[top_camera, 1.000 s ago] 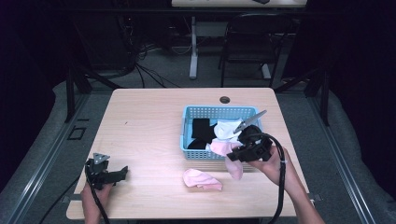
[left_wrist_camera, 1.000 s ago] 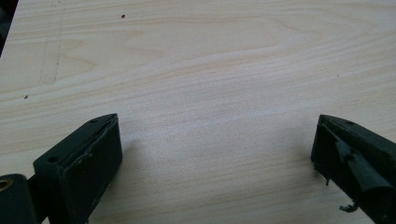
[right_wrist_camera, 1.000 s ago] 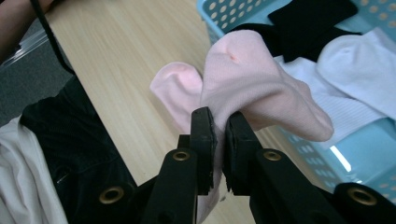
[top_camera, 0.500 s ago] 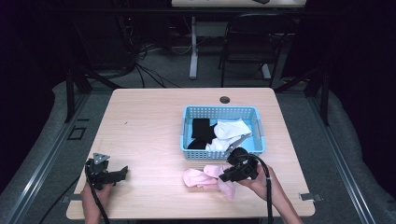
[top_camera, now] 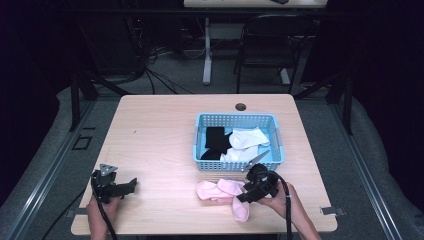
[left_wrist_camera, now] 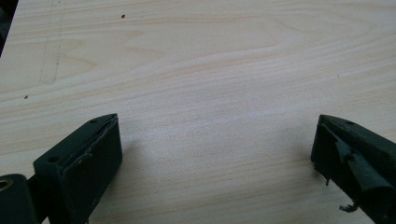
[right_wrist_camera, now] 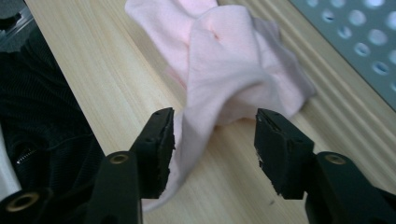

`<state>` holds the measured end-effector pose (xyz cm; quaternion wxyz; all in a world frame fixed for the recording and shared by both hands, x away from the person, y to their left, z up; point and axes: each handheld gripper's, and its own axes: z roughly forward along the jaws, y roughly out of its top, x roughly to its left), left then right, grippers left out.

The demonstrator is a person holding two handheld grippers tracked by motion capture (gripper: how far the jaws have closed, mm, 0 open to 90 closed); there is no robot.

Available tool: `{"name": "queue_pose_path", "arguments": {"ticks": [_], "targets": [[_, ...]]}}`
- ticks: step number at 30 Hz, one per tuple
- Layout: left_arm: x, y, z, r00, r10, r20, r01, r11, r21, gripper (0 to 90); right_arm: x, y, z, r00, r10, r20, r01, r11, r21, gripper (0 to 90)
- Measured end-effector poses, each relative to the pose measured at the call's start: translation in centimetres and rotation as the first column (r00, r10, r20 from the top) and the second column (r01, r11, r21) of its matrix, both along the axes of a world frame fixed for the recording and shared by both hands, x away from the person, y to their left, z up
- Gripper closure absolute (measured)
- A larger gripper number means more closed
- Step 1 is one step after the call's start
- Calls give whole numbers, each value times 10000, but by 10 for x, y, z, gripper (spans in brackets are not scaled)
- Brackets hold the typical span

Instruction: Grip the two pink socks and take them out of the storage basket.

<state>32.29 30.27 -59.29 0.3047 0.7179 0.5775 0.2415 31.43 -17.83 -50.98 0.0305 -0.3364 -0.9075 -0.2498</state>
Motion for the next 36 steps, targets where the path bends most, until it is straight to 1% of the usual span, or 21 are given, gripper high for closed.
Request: {"name": "queue_pose_path", "arguments": {"ticks": [1,6,8,10,11,13,14,16,17,20,21,22,23,24,28,29,30,31,33,34,36], "targets": [[0,0,0,10000,-1,1,1,10000,2,20,0,-4,3,9999,-56,107,56,10000,-47,425],[0,0,0,10000,-1,-1,1,10000,3,20,-4,-27,14,9965,-618,558,607,9979,206,288],[0,0,0,10000,-4,-3,4,10000,6,20,-6,-36,16,9950,-737,676,730,9972,133,227],[0,0,0,10000,-3,-7,3,10000,15,20,-9,-47,15,9874,-1212,1013,1224,9925,-49,193],[0,0,0,10000,-3,-9,3,10000,15,20,-10,-53,15,9852,-1335,1076,1358,9906,-138,166],[0,0,0,10000,-5,-2,5,10000,8,20,-12,-65,12,9778,-1739,1172,1750,9846,6,153],[0,0,0,10000,-6,-4,6,10000,8,20,-13,-71,10,9737,-1901,1257,1930,9811,-107,142],[0,0,0,10000,-9,8,9,10000,12,20,-14,-76,8,9716,-2021,1231,2044,9789,-56,139],[0,0,0,10000,-5,-4,5,10000,8,20,-16,-86,1,9642,-2333,1264,2375,9712,-190,112],[0,0,0,10000,-2,-2,2,10000,7,20,-17,-97,-10,9591,-2567,1192,2609,9651,-209,76],[0,0,0,10000,-2,-2,2,10000,8,20,-18,-101,-14,9503,-2837,1280,2885,9573,-205,69],[0,0,0,10000,-12,7,12,10000,15,20,-18,-104,-19,9450,-2985,1341,3033,9527,-172,51],[0,0,0,10000,-7,-5,7,10000,11,20,-18,-109,-24,9454,-3016,1232,3058,9520,-158,40],[0,0,0,10000,-4,-5,4,10000,8,20,-18,-113,-30,9380,-3198,1334,3240,9460,-100,39],[0,0,0,10000,-7,-6,7,10000,9,20,-19,-129,-49,9185,-3696,1407,3728,9279,39,21],[0,0,0,10000,-6,-5,6,10000,9,20,-20,-131,-52,9101,-3845,1549,3866,9221,173,21],[0,0,0,10000,-7,-5,7,10000,8,20,-20,-134,-55,9058,-3926,1595,3944,9187,218,17],[0,0,0,10000,-6,-6,6,10000,8,20,-21,-135,-58,8974,-4070,1706,4077,9125,323,14],[0,0,0,10000,-5,-6,5,10000,8,20,-22,-138,-62,8913,-4141,1848,4144,9093,391,0],[0,0,0,10000,-4,-5,4,10000,10,20,-22,-139,-64,8822,-4258,2011,4258,9037,455,0],[0,0,0,10000,2,1,-2,10000,2,20,-23,-141,-66,8722,-4391,2156,4349,8978,692,0]]}}
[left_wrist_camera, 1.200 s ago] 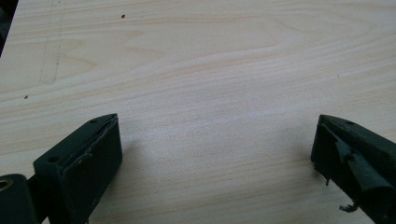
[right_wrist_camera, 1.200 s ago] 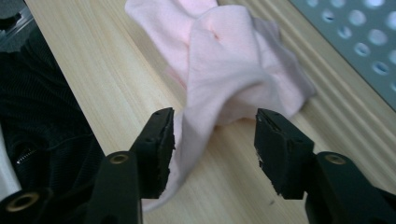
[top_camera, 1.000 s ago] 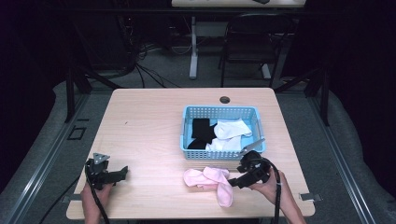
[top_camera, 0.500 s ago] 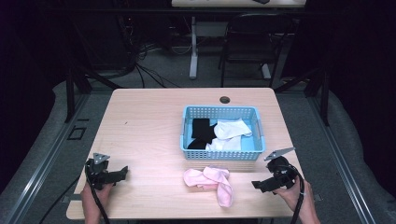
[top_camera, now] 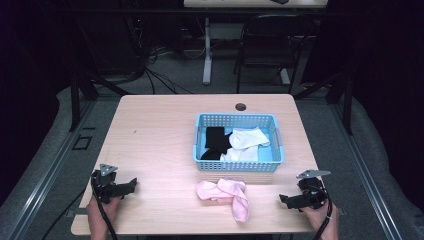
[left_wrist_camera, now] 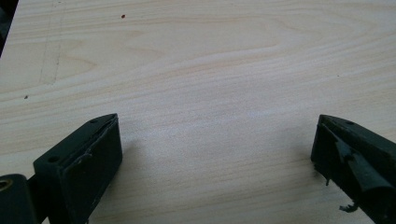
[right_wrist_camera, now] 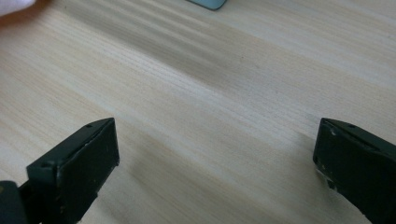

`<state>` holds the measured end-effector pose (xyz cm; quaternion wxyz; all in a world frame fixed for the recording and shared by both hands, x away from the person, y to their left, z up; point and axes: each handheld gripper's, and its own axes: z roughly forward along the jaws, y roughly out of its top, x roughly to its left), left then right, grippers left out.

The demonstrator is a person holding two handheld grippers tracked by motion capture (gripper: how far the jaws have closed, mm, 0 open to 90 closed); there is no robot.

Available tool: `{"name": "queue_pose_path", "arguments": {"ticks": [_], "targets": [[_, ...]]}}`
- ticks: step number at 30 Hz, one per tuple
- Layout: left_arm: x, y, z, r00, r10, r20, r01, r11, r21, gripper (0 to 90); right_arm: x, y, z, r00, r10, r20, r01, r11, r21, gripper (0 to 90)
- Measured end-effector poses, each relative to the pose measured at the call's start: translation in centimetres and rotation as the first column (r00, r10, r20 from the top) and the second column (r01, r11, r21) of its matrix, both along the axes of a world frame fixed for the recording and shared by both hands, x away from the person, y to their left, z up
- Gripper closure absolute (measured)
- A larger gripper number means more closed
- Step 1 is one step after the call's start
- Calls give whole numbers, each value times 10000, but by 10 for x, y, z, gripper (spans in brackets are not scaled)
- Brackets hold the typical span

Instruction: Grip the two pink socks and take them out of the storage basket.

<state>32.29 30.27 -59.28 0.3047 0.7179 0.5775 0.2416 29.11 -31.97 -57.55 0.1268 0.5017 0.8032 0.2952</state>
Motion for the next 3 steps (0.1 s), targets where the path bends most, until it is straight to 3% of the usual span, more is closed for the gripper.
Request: {"name": "queue_pose_path", "arguments": {"ticks": [3], "targets": [[0,0,0,10000,-6,-4,6,10000,6,20,-1,-1,-2,9997,-130,211,130,9999,4,0]]}}
